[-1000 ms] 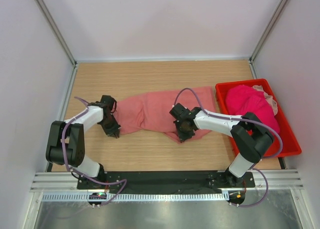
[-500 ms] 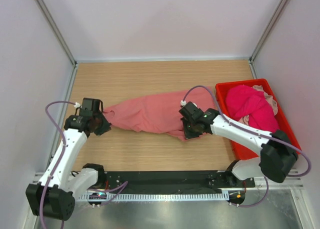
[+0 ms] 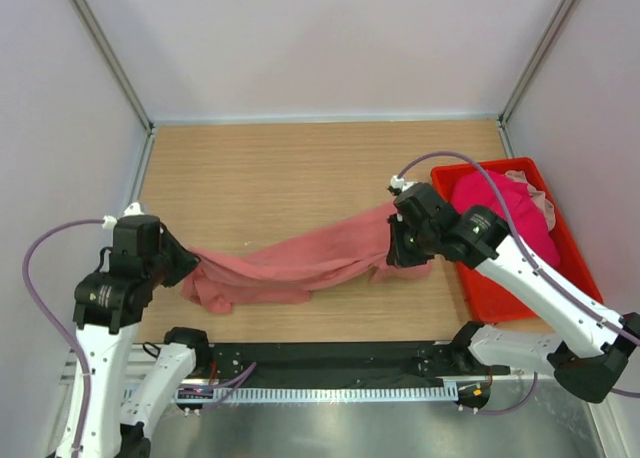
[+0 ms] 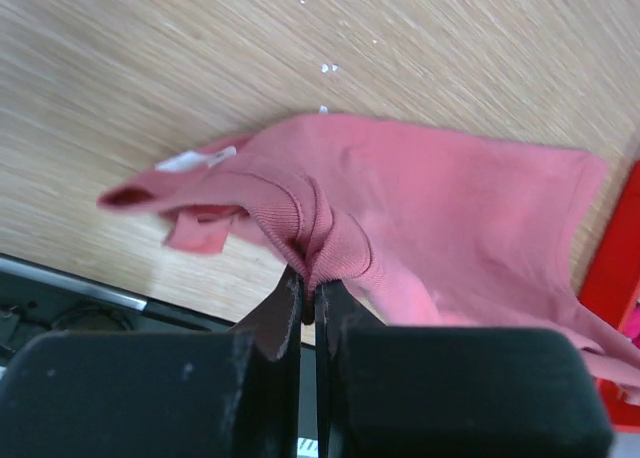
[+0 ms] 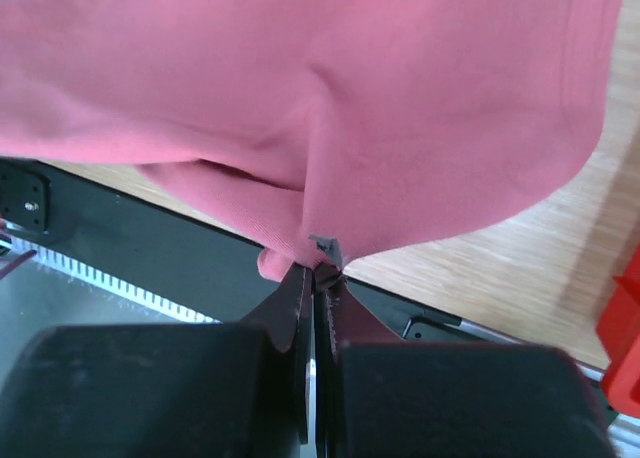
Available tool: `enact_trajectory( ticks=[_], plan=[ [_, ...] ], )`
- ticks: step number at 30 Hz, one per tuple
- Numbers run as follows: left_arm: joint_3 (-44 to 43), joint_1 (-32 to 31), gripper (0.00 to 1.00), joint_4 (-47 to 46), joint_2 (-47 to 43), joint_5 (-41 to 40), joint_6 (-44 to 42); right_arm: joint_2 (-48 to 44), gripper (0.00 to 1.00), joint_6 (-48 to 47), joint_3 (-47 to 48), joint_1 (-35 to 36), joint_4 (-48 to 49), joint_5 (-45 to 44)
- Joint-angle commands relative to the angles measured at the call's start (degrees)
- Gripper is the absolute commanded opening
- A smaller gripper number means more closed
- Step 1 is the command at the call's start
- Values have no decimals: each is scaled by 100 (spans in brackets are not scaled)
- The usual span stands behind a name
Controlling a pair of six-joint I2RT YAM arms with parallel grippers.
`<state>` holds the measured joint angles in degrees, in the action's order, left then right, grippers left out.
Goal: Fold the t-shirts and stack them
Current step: Flatten the tshirt out
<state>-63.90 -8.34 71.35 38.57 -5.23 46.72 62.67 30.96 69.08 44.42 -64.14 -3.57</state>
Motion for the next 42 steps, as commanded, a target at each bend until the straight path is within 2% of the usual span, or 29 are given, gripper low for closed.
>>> enact_trajectory(
  ticks=[1,4,6,7,8,11,12,13,14,16,17,18,19,20,21,23,25,26,29,30,33,38,42],
  plan=[
    [-403,-1,0,-156,791,-399,-391,673,1,-563,850,-152,-12,-152],
    [-877,-1,0,-647,1801,-680,-742,1737,1,-1257,1555,-951,199,557],
    [-1228,42,0,-955,2758,-1119,-1092,2298,1,-1365,1835,-1687,707,1093],
    [-1378,121,0,-1226,3127,-1111,-1243,2885,1,-1304,2003,-1883,823,1209],
    [-1641,192,0,-1272,4070,-1042,-1375,3265,1,-1277,2222,-1998,902,1297],
    [-2906,368,0,-1238,5455,-1076,-1683,4619,1,-1171,3521,-2157,781,1087],
    [-3231,403,0,-1194,6217,-1059,-1727,4927,1,-1197,4282,-2166,589,817],
    [-3861,421,0,-1159,6494,-1146,-1754,5287,1,-1206,4690,-2192,439,640],
    [-4067,421,0,-1185,6723,-1190,-1780,5864,1,-1232,5120,-2219,72,447],
    [-4732,412,7,-1037,7348,-1068,-1850,6439,6,-1268,6193,-2289,-325,53],
    [-4902,412,15,-740,7523,-1024,-1894,6859,20,-1294,6466,-2367,-701,24],
    [-4913,412,31,-711,7586,-841,-1921,6976,30,-1312,6834,-2394,-897,-11],
    [-4652,421,39,-736,7482,-769,-1938,7012,41,-1390,6821,-2403,-1003,-255],
    [-4423,412,45,-815,7333,-708,-1939,6917,45,-1469,6673,-2386,-1004,-441],
    [-4168,412,52,-1007,7149,-655,-1886,6498,49,-1548,5984,-2247,-700,-634],
    [-3275,421,57,-1315,6394,-392,-1781,5638,58,-1742,4763,-2018,46,-951],
    [-2701,412,60,-1448,5640,-76,-1728,5178,60,-1699,4152,-1912,348,-839],
    [-2219,412,60,-1475,5418,-13,-1658,5037,60,-1664,3905,-1876,532,-551],
    [-1628,412,53,-1510,4934,486,-1491,4623,57,-1419,3219,-1806,735,-101],
    [-1243,403,49,-1571,4854,715,-1377,4553,56,-1348,2895,-1788,832,153],
    [-504,403,46,-1879,4765,884,-1175,4332,53,-1189,2384,-1771,1263,478],
    [87,412,41,-2317,4941,1551,-717,4446,51,-1110,2347,-1727,1369,586],
    [-113,412,40,-2257,5160,1315,-1006,4508,51,-1057,2365,-1656,1413,586]
  ],
)
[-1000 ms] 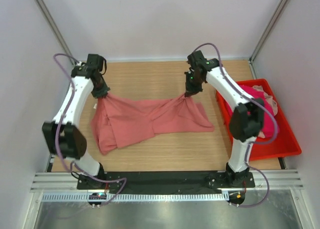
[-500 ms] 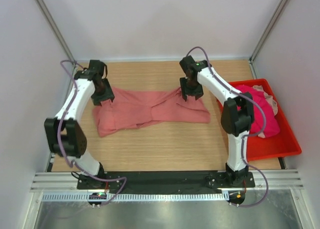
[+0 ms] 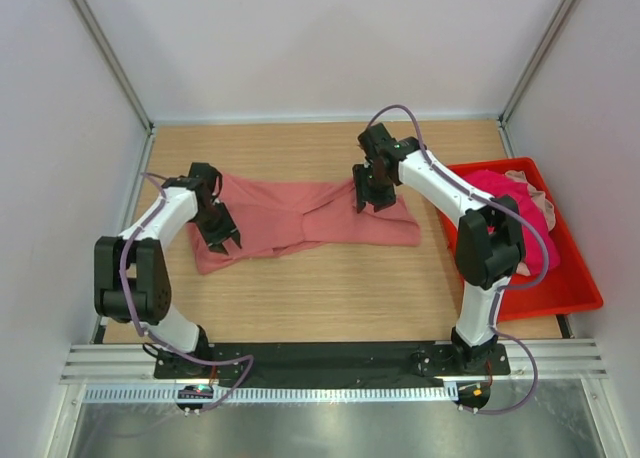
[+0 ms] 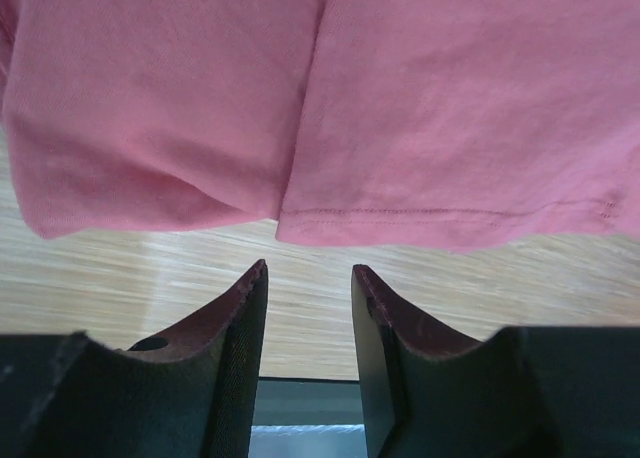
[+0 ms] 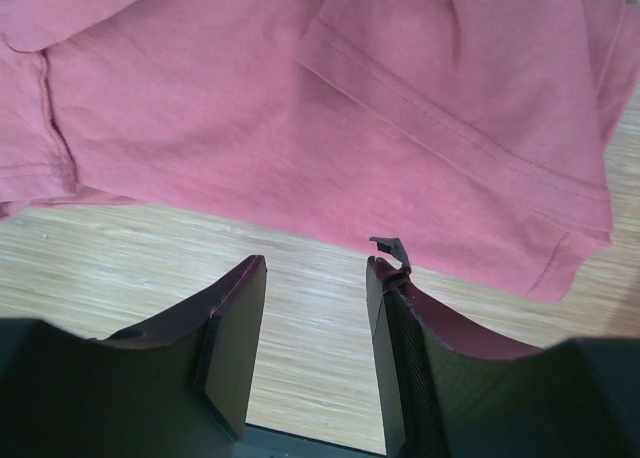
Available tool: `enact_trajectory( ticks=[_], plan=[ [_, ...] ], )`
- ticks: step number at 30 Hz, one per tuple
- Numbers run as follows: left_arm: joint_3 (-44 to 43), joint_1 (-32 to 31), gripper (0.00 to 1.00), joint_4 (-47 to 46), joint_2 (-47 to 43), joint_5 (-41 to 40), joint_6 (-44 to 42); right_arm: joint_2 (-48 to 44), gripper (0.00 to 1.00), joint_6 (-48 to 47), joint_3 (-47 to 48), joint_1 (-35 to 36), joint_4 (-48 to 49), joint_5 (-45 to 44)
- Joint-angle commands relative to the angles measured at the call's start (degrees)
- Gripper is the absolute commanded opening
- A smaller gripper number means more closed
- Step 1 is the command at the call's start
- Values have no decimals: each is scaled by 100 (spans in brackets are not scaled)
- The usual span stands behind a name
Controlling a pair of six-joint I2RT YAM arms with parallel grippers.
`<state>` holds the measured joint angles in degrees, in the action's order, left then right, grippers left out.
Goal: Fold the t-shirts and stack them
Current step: Flatten the tshirt out
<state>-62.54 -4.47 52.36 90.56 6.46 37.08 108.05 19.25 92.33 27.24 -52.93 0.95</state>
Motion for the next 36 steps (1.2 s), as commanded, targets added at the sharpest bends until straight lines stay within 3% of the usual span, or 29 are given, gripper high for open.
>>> enact_trajectory(
  ticks=[1,12,20,36],
  plan=[
    [-337,25,40,-358,31,58,-86,-56,51,175,4,70,361,160],
    [-532,34,31,-279,788,-92,-482,-328,51,264,-488,114,555,81],
    [-417,34,42,-411,621,-206,-570,-311,51,352,-506,123,617,160],
    [-153,34,42,-920,779,224,-667,-197,51,282,-374,132,626,160]
  ],
)
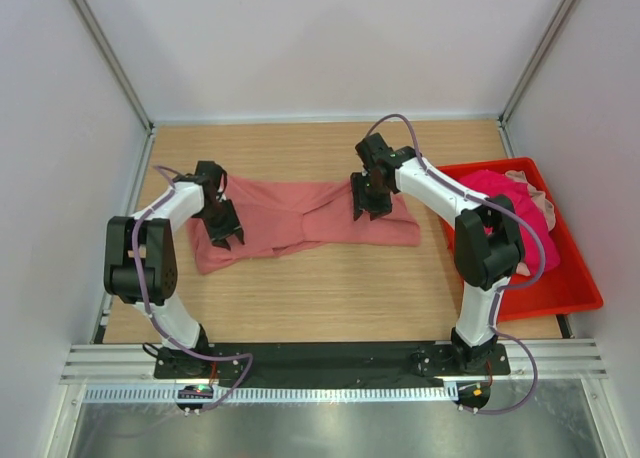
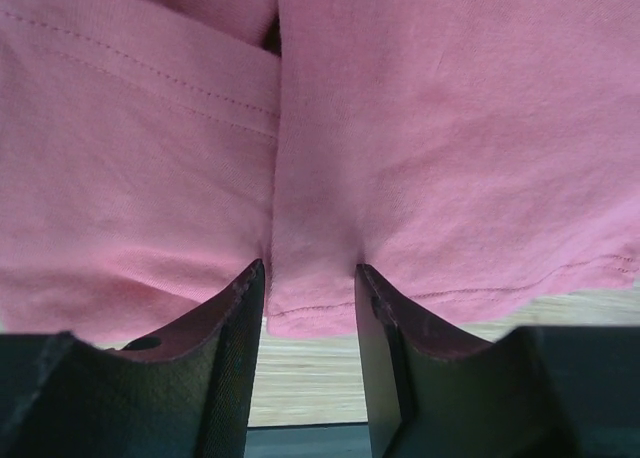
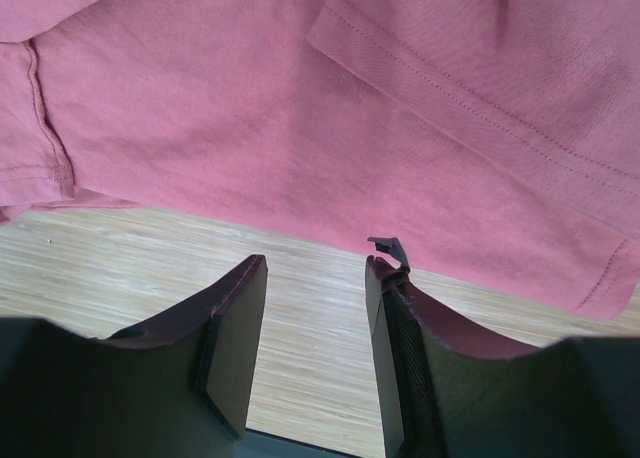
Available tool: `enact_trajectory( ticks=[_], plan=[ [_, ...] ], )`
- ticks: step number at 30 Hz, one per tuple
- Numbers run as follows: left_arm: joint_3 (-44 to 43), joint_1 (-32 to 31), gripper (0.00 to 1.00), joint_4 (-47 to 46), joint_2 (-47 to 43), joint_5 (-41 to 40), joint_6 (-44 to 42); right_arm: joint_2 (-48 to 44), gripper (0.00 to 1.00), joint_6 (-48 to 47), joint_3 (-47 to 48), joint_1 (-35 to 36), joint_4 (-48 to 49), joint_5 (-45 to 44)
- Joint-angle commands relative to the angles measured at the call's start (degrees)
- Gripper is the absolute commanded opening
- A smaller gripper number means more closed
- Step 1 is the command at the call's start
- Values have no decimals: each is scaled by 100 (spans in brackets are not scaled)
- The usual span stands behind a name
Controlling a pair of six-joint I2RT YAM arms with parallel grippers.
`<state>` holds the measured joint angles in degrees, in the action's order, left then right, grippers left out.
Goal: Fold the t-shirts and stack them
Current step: Flatten the tshirt out
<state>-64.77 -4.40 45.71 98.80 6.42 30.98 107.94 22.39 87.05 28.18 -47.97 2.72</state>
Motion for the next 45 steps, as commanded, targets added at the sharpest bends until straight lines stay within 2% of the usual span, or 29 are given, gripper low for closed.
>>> enact_trajectory(
  ticks=[1,7,11,14,20,29,39,40,41,45],
  plan=[
    [87,27,41,-317,-45,246,-57,-160,51,-42,155,38,147,-9],
    [105,36,30,-309,-45,369,-13,-45,50,-16,330,38,129,35],
    [61,27,9,-160,-203,282,13,86,50,46,470,29,182,0],
    [44,27,0,-107,-335,211,48,323,52,151,804,29,68,-200],
    [105,27,0,-45,-546,430,154,1105,51,450,1594,38,-318,-1272],
    [184,27,0,-19,-748,554,162,1905,47,327,2290,82,-240,-1415],
    [132,36,0,25,-819,615,163,2187,41,415,2309,117,-284,-1423],
    [132,36,0,17,-836,607,163,2179,40,398,2273,126,-257,-1406],
    [132,27,0,8,-845,615,163,2179,33,389,2247,126,-257,-1423],
    [88,27,0,43,-889,598,163,2100,16,327,2203,117,-248,-1581]
  ],
)
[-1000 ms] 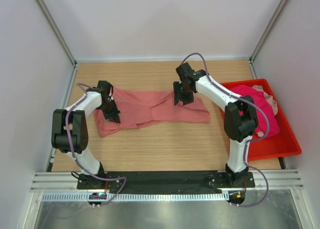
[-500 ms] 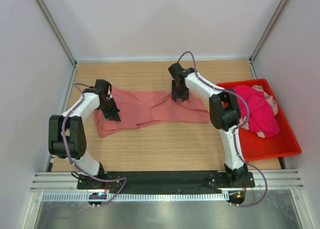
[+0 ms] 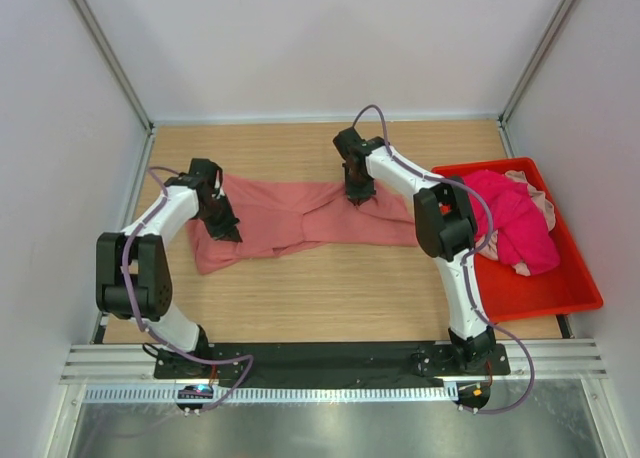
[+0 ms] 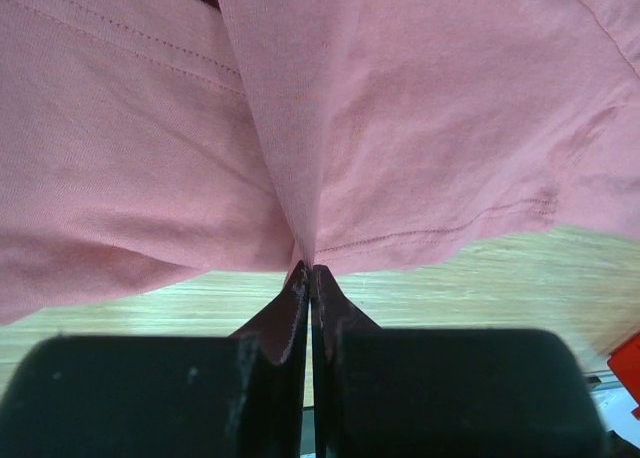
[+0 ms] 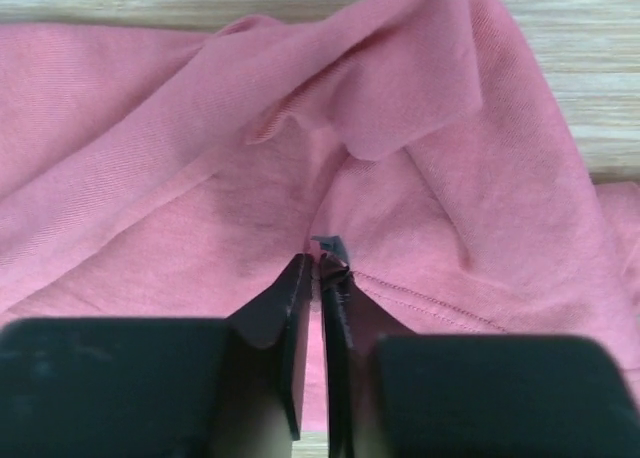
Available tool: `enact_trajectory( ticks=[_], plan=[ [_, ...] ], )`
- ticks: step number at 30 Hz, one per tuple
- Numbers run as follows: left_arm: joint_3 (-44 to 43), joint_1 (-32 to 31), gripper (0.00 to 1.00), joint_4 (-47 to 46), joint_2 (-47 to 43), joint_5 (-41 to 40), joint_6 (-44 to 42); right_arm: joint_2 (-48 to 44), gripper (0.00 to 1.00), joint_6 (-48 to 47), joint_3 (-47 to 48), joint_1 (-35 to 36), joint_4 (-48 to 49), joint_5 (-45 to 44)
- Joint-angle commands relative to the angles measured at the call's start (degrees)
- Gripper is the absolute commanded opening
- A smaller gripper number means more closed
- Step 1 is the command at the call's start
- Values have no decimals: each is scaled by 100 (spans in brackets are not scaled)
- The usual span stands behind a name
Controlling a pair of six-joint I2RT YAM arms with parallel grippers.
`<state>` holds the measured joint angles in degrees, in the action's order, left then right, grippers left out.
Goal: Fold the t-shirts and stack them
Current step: Flatten the tshirt out
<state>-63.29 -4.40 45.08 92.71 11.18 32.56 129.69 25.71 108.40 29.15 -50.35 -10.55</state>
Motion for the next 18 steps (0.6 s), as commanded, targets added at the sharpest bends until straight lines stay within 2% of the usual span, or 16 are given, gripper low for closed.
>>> enact_trajectory(
  ticks=[1,4,10,18],
  plan=[
    [-70,36,0,124,-297,113,5,-93,14,-22,67,30,-1,-290],
    [-140,27,0,150,-306,104,5,-84,3,-58,111,12,-1,-343],
    [-656,27,0,466,-490,-221,-12,-461,1,-312,191,3,-396,-789],
    [-1984,45,0,800,-1044,-1073,225,-2550,1,-401,-1241,-330,-450,-1327]
  ],
)
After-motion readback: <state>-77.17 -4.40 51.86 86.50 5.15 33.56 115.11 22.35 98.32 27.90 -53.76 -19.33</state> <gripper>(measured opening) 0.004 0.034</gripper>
